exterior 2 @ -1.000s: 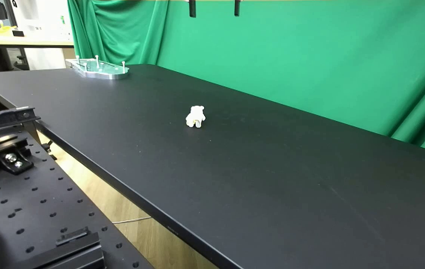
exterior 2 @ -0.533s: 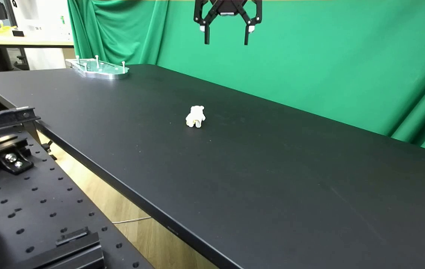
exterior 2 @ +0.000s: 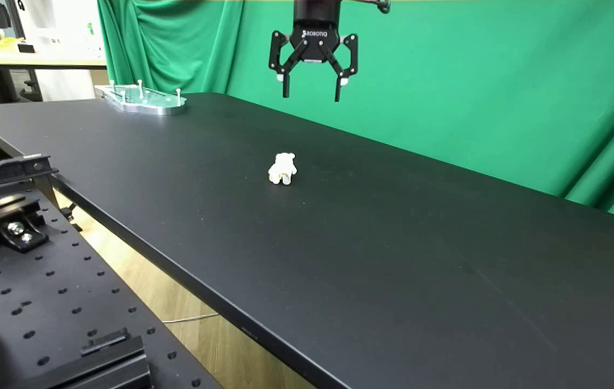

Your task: Move the toy forward

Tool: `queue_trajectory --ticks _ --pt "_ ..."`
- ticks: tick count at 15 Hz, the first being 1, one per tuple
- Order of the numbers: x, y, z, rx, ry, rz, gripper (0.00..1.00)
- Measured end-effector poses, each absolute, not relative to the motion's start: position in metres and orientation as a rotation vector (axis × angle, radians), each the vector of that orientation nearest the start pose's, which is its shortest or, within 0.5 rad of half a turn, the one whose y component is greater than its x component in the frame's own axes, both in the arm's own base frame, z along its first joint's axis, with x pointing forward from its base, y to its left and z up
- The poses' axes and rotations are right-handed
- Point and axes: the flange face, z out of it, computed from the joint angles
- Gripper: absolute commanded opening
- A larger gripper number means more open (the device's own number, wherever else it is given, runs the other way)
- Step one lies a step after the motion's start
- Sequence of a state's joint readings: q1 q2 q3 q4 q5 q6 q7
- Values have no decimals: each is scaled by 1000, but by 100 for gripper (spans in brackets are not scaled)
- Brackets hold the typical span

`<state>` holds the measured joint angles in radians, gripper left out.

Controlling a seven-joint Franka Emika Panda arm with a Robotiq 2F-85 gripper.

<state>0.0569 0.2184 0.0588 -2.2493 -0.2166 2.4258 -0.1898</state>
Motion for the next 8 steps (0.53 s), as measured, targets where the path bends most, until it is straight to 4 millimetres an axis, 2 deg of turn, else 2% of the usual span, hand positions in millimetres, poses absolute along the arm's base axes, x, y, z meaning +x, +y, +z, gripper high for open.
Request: queue_trajectory --ticks 3,8 --pt "529 67 242 -3161 -786 140 100" --pt "528 69 239 -3158 -794 148 100"
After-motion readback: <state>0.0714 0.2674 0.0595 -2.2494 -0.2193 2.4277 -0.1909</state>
